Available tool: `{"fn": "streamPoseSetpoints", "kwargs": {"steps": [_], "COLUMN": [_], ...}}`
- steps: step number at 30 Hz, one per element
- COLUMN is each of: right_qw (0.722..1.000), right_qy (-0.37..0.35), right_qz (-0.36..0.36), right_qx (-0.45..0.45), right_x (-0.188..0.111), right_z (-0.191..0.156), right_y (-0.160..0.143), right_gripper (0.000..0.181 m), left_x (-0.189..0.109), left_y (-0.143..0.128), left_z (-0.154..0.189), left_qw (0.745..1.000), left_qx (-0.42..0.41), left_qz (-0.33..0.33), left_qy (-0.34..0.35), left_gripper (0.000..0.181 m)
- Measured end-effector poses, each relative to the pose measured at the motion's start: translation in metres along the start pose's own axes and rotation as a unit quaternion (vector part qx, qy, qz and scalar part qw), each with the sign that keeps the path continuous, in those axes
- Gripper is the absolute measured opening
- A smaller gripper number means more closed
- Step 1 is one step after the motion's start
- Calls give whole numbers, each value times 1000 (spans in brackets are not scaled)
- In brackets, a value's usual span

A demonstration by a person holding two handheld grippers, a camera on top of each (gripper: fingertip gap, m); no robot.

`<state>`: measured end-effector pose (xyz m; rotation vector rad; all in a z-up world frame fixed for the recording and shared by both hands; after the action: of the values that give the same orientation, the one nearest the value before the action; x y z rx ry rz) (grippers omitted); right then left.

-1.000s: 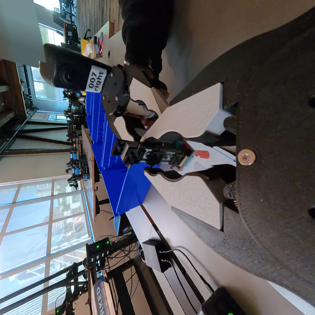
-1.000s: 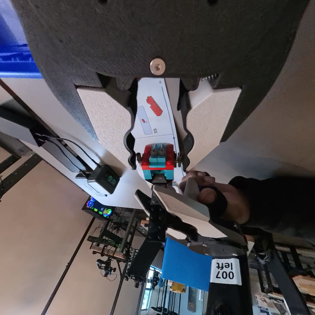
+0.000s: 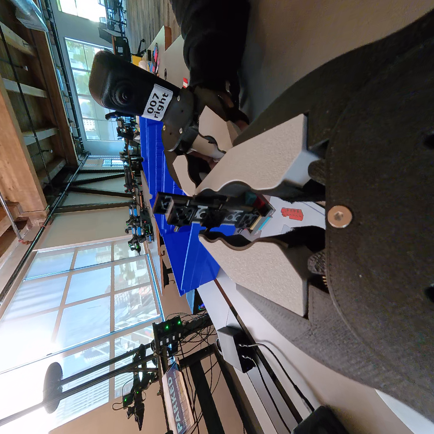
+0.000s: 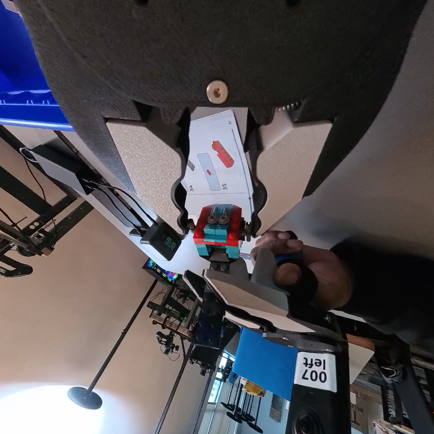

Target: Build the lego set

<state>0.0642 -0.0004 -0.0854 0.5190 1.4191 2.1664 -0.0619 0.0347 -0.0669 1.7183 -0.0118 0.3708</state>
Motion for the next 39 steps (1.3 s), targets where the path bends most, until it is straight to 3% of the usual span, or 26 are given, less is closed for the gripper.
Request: {"fn": "streamPoseSetpoints", "kwargs": {"steps": [11,17,31,39], "right_qw": [998,994,973,954], "right_qy": [21,50,36,36], "right_qz": [39,64,137,170], "right_qx": [34,74,184,243], "right_x": [-5,-7,-17,-16], "right_z": [1,-1,17,17], "right_y": [2,4,10,11], "right_gripper": [53,53,53,53], "left_x": [-3,-5,-7,2], "left_y": [-2,-6,-13,-20], "left_z": [-2,-3,-10,7], "left_qw": [998,990,943,948], "left_qx": [-46,-102,-294,-269], "left_qz": [6,-9,1,-28], "left_qy": [-46,-94,-157,-169], "left_gripper": [28,37,50,49]}}
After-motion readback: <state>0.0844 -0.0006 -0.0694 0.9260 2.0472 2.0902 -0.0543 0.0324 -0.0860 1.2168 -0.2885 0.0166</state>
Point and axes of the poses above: each gripper's, where its closed fingertips meet, x out along the fingers, y out of its top, z = x × y across the jaws, the point moved 8 cm from there along -x, back along the fingers, and after that the axes turned 7 degrees about z, right-handed, at the moved point
